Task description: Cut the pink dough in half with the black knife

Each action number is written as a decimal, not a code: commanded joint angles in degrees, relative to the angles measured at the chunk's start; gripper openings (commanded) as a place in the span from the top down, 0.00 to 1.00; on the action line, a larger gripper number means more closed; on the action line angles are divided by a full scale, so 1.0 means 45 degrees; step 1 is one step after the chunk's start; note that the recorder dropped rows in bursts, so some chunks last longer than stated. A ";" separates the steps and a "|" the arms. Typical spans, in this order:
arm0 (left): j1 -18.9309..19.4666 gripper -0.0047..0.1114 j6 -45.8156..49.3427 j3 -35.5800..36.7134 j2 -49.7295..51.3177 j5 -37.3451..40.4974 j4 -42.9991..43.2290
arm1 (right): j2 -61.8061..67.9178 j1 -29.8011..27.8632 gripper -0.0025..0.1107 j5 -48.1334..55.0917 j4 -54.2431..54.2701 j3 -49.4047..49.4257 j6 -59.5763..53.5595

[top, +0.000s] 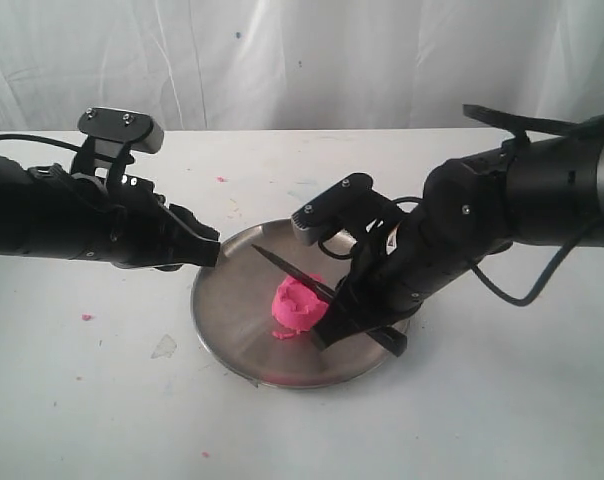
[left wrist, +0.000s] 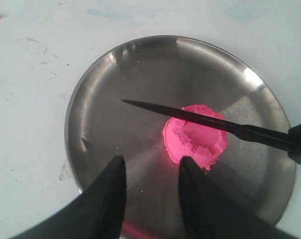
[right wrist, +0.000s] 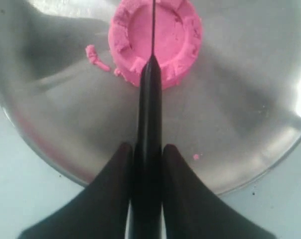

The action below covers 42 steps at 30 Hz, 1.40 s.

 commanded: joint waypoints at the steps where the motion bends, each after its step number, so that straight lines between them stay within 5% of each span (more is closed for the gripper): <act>1: -0.0006 0.61 0.0048 0.0036 -0.0061 0.0087 -0.0167 | 0.0279 -0.0153 0.98 0.0221 0.0098 -0.0559 -0.0238; 9: -0.0006 0.62 0.0126 -0.0636 0.0497 0.0323 -0.0167 | 0.0615 -0.0153 0.98 0.0091 0.0020 -0.0616 -0.0212; 15: 0.0194 0.86 0.1429 -0.1825 0.1445 0.1994 0.0188 | 0.0615 -0.0153 0.98 0.0113 0.0020 -0.0616 -0.0186; 18: 0.1206 0.96 0.1112 -0.2359 0.1713 0.3647 0.0139 | 0.0615 -0.0153 0.98 0.0258 0.0020 -0.0616 -0.0186; 23: 0.3347 0.96 0.1521 -0.3058 0.2603 0.7589 -0.1009 | 0.0615 -0.0153 0.98 0.0177 0.0020 -0.0616 -0.0186; 28: 0.4499 0.96 0.1953 -0.3531 0.3898 0.9558 -0.2386 | 0.0615 -0.0153 0.98 0.0289 -0.0018 -0.0616 -0.0186; 34: 0.4464 0.96 0.2390 -0.3889 0.5526 1.1391 -0.3694 | 0.0615 -0.0153 0.98 0.0424 -0.0018 -0.0616 -0.0186; 42: 0.3905 0.96 0.2623 -0.4359 0.6314 1.1379 -0.3775 | 0.0592 -0.0153 0.98 0.0358 -0.0162 -0.0616 -0.0186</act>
